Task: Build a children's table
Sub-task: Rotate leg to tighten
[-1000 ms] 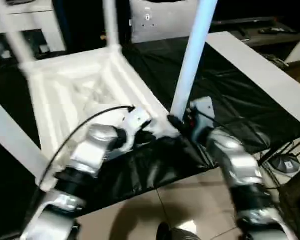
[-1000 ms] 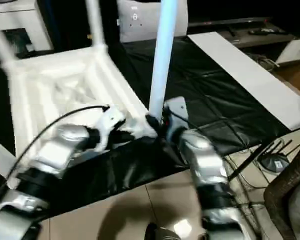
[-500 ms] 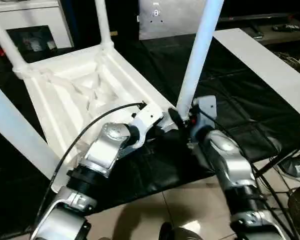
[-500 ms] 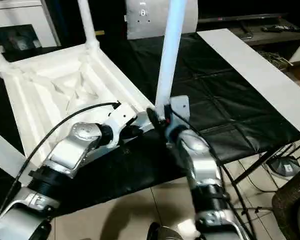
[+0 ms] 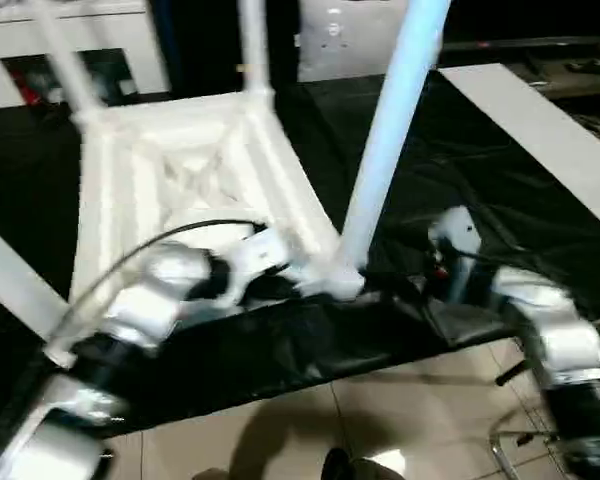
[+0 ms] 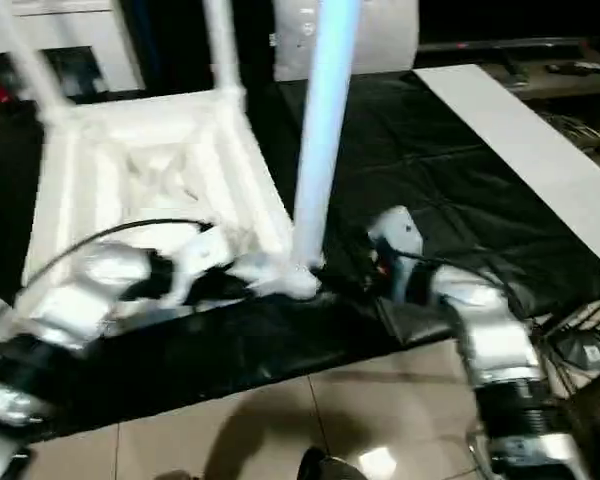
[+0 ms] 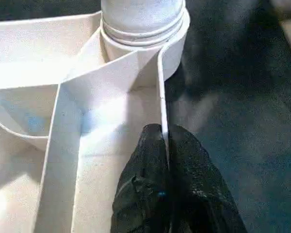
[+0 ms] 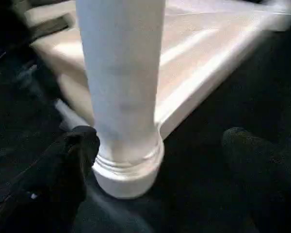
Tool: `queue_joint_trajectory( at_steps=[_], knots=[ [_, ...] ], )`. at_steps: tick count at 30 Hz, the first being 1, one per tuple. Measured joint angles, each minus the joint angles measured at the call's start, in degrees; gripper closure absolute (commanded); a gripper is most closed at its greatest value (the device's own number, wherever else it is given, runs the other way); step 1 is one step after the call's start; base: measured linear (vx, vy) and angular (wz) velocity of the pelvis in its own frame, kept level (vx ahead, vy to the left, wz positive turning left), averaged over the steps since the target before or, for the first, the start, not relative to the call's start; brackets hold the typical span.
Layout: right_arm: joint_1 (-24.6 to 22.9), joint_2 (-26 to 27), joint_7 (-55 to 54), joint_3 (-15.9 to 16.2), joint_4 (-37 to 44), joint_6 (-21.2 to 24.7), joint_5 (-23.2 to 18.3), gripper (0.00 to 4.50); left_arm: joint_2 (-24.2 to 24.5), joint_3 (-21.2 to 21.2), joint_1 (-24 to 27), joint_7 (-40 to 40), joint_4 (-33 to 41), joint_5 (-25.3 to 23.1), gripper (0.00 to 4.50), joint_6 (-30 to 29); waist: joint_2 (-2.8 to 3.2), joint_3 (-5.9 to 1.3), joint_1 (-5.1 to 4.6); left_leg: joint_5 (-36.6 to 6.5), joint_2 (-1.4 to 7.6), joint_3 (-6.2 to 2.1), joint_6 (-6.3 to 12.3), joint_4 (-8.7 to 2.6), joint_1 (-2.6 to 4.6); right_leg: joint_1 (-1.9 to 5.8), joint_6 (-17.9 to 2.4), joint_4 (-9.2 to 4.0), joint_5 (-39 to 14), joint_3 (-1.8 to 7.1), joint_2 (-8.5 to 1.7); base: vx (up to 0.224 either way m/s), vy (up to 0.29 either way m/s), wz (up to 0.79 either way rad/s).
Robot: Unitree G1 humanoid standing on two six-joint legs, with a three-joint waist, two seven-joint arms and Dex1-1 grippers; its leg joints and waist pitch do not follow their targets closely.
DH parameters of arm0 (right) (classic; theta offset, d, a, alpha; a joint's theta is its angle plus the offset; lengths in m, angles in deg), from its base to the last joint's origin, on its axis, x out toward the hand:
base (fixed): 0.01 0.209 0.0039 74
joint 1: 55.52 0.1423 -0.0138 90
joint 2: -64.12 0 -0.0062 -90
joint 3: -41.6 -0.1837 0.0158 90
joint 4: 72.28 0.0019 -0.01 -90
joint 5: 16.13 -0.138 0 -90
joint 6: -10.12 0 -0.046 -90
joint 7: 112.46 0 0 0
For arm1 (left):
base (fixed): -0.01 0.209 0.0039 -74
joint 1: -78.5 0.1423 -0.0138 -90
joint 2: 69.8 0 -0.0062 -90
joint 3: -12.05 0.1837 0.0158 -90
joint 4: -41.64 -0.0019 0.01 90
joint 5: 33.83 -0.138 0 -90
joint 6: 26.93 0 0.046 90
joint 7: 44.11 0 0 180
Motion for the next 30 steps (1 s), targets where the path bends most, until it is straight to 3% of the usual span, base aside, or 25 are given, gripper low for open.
queue_joint_trajectory(
  at_steps=[3, 5, 10, 17, 30],
  knots=[
    [0.0, -1.6, 6.9, 2.6, 0.0, -1.8, -0.1, 0.03, 1.1, 1.2, 0.0, 4.7, 0.0, 0.5, 4.50, 2.5, -0.07, -0.02, 0.95, 0.0, -0.07, 0.03, 0.00, 0.01, -0.02, 0.01, 0.0, -0.01, 0.0, 0.02, -0.13, 0.000, 0.000, 0.00],
    [0.5, -1.9, 10.6, 3.8, -0.3, -1.9, -1.3, 0.44, 1.5, 2.0, 0.0, 6.9, 0.0, 1.0, 4.50, 3.7, -0.16, -0.04, 1.37, 0.0, -0.10, 0.04, 0.00, 0.05, -0.03, 0.01, 0.0, 0.01, 0.0, 0.02, -0.19, 0.000, 0.000, 0.00],
    [2.2, -3.3, 17.7, 5.6, -1.6, -1.1, -2.9, 0.73, 2.2, 3.7, -0.5, 11.2, -0.5, 1.9, 4.50, 6.5, -0.19, -0.04, 2.53, 0.0, -0.11, 0.06, -0.01, 0.12, 0.02, 0.07, 0.0, 0.07, 0.0, 0.02, -0.23, 0.000, 0.000, 0.00],
    [3.8, -3.4, 23.6, 8.2, -3.2, 0.9, -3.9, 1.24, 1.8, 4.9, -1.5, 13.7, -2.7, 1.9, 4.50, 9.6, -0.22, -0.05, 2.49, 0.0, -0.11, 0.08, -0.01, 0.15, 0.28, 0.37, 0.0, 0.06, 0.0, 0.00, -0.23, 0.000, 0.000, 0.00],
    [5.3, -3.5, 27.8, 9.7, -4.9, 1.6, -3.9, 2.32, 1.3, 5.6, -2.4, 14.0, -4.4, 1.5, 4.50, 12.1, -0.30, -0.03, 2.39, 0.0, -0.05, 0.00, -0.02, -0.02, 0.56, 1.07, 0.3, -0.75, 0.2, -0.16, -0.14, 0.000, 0.000, 0.00]
  ],
)
